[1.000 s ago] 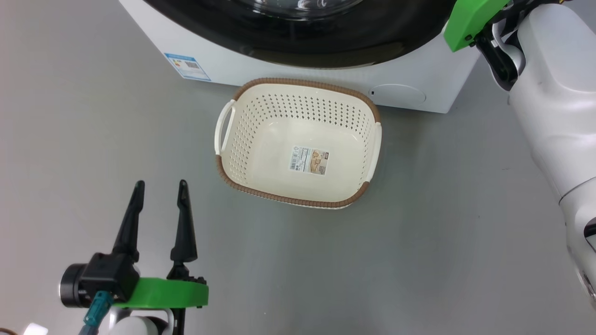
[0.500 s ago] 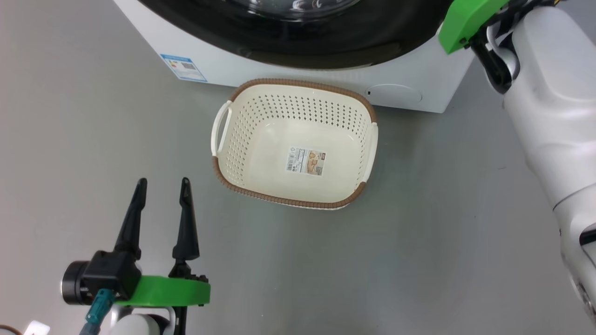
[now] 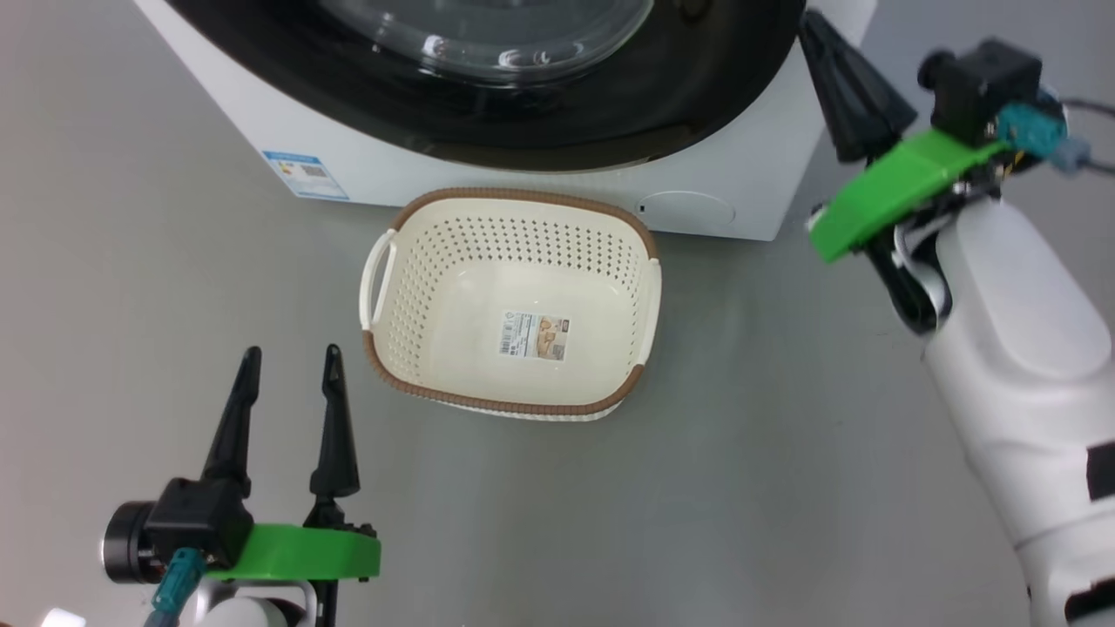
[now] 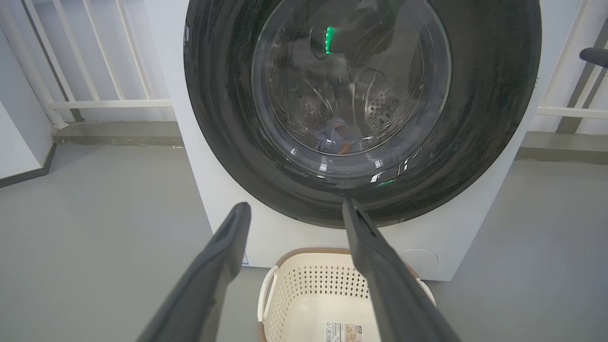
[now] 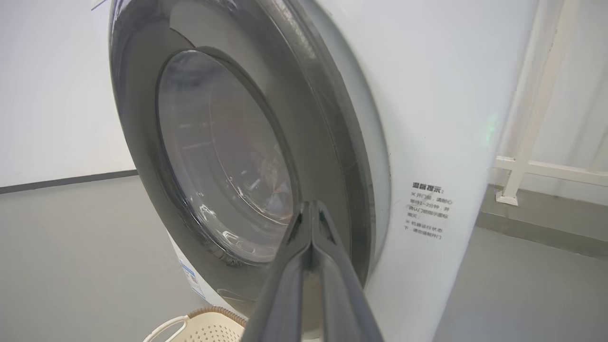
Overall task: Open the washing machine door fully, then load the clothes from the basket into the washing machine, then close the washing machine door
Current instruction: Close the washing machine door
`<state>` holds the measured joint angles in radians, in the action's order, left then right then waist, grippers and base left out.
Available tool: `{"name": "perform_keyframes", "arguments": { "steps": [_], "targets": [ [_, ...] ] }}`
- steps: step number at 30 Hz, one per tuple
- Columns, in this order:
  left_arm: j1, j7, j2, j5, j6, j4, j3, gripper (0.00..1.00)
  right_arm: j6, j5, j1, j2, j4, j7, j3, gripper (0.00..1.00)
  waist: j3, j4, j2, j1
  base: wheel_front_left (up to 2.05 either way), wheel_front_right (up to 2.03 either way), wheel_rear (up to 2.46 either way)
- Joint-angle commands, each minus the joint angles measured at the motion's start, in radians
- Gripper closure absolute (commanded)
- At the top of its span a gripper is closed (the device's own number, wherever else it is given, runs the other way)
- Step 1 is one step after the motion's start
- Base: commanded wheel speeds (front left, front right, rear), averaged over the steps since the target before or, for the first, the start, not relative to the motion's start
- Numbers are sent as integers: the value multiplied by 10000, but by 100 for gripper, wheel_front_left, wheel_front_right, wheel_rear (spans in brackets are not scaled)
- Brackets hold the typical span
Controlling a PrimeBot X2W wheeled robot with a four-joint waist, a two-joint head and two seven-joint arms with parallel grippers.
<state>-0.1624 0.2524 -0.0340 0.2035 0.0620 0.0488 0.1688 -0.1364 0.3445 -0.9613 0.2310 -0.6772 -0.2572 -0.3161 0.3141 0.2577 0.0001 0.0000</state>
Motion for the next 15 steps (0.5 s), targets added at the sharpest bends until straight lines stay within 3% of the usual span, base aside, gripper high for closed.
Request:
{"name": "perform_keyframes", "arguments": {
  "steps": [1, 2, 4, 6, 7, 15],
  "targets": [
    [73, 93, -163, -127, -86, -177, -371, 0, 57, -81, 263, -161, 319, -45, -66, 85, -176, -193, -1, 0, 0, 0, 0],
    [103, 93, -163, -138, -106, -149, -394, 0, 57, -129, 642, -145, 549, -45, 9, 68, -266, -254, -1, 0, 0, 0, 0],
    [177, 93, -163, -167, -149, -79, -423, 0, 57, -226, 1363, -147, 947, -45, 155, 52, -466, -370, -1, 0, 0, 0, 0],
    [258, 93, -162, -194, -209, -24, -457, 0, 57, -318, 2028, -178, 1281, -45, 330, 8, -628, -491, -1, 0, 0, 0, 0],
    [290, 93, -162, -207, -237, 4, -468, 0, 57, -397, 2328, -185, 1439, -45, 435, 0, -697, -544, -1, 0, 0, 0, 0],
    [552, 93, -231, -215, -466, 282, -595, 0, 57, -917, 4462, -460, 2710, -45, 1535, 0, -1267, -964, -1, 0, 0, 0, 0]
  ]
}}
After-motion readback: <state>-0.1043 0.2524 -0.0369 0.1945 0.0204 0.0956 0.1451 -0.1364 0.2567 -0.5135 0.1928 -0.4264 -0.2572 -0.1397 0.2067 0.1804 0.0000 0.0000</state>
